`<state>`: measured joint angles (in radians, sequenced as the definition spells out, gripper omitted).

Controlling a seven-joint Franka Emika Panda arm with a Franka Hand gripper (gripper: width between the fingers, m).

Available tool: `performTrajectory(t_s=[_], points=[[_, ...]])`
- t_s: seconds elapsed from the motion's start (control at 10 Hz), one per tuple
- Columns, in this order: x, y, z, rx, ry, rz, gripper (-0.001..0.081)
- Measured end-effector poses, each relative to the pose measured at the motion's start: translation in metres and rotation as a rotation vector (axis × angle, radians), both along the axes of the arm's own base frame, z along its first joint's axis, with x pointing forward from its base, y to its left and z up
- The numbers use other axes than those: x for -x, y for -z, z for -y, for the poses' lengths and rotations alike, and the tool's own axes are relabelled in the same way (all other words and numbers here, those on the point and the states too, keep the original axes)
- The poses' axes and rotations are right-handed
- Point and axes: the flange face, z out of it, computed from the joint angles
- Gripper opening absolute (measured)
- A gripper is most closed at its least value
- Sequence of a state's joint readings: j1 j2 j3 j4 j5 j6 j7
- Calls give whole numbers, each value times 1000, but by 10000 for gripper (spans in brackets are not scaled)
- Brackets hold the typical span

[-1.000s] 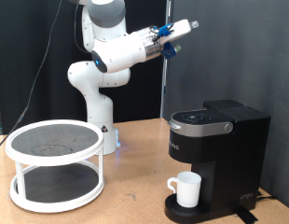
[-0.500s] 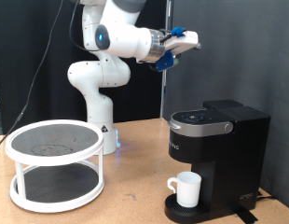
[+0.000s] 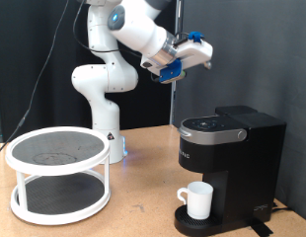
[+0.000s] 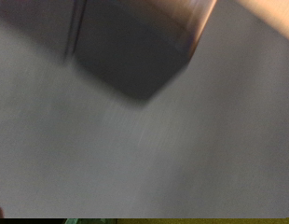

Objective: Make a cup of coffee with the keurig machine

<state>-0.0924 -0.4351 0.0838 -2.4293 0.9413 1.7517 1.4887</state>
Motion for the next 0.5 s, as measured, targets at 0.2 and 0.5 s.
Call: performTrajectory(t_s=[0.2,0.5], points=[[3,7,-6,258,-48,-32,734],[3,3,-10,246,-77,-15,734]])
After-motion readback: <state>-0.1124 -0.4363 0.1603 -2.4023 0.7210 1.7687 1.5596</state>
